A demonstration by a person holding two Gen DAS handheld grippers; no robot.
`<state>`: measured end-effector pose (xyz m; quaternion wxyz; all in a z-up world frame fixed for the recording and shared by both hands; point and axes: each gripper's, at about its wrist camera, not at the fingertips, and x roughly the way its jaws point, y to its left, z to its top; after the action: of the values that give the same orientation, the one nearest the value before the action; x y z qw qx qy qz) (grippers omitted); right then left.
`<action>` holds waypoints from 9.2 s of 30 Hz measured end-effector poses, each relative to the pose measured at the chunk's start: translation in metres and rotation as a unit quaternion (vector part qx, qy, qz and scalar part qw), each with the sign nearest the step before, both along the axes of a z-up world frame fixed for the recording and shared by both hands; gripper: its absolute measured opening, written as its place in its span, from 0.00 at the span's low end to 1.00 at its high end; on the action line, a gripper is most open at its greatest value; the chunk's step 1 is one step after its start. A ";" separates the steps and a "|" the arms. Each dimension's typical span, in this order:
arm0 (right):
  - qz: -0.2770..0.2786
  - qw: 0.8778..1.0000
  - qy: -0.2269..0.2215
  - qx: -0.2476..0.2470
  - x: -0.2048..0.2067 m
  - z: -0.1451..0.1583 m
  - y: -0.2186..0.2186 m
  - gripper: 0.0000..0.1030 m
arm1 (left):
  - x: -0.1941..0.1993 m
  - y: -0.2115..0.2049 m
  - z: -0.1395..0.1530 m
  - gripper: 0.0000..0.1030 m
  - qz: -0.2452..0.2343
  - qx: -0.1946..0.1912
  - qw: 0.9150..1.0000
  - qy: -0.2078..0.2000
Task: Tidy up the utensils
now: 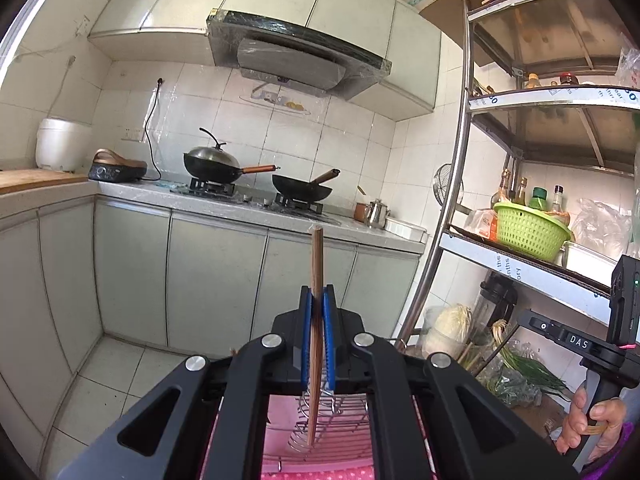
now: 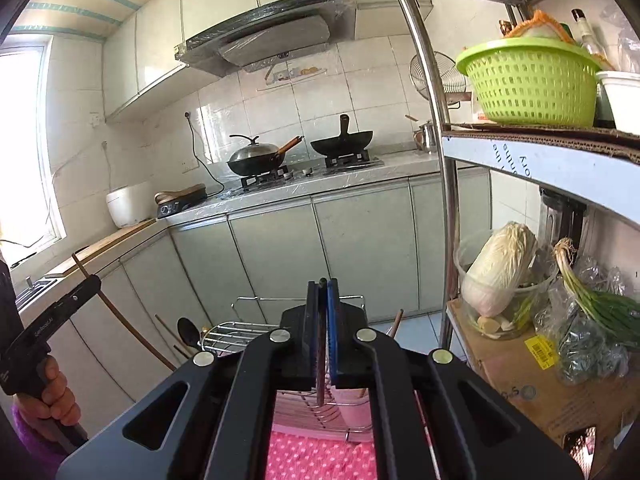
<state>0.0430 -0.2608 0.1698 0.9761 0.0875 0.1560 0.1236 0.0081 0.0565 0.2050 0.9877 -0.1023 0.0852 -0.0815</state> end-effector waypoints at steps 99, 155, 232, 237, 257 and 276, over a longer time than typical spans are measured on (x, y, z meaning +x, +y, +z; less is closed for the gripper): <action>-0.030 0.992 0.093 -0.078 0.071 -0.115 0.032 0.04 | 0.102 -0.017 -0.113 0.05 0.041 0.033 0.991 0.123; -0.022 0.992 0.097 -0.080 0.057 -0.104 0.046 0.30 | 0.088 -0.019 -0.103 0.41 0.027 0.021 0.991 0.133; -0.018 0.988 0.125 -0.088 -0.051 -0.145 0.075 0.61 | -0.010 -0.067 -0.140 0.41 0.027 0.063 0.978 0.196; -0.018 0.987 0.128 -0.091 -0.051 -0.148 0.076 0.61 | -0.009 -0.069 -0.144 0.41 0.026 0.064 0.977 0.202; -0.019 0.986 0.142 -0.086 -0.044 -0.160 0.072 0.61 | -0.003 -0.073 -0.163 0.41 0.017 0.074 0.971 0.225; -0.022 0.984 0.158 -0.079 -0.037 -0.174 0.066 0.61 | 0.003 -0.078 -0.183 0.41 0.008 0.082 0.967 0.243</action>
<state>0.0064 -0.1943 -0.0040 0.9453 0.0316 0.3161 0.0742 0.0110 -0.0210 0.0217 0.9430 -0.0383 0.3283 -0.0395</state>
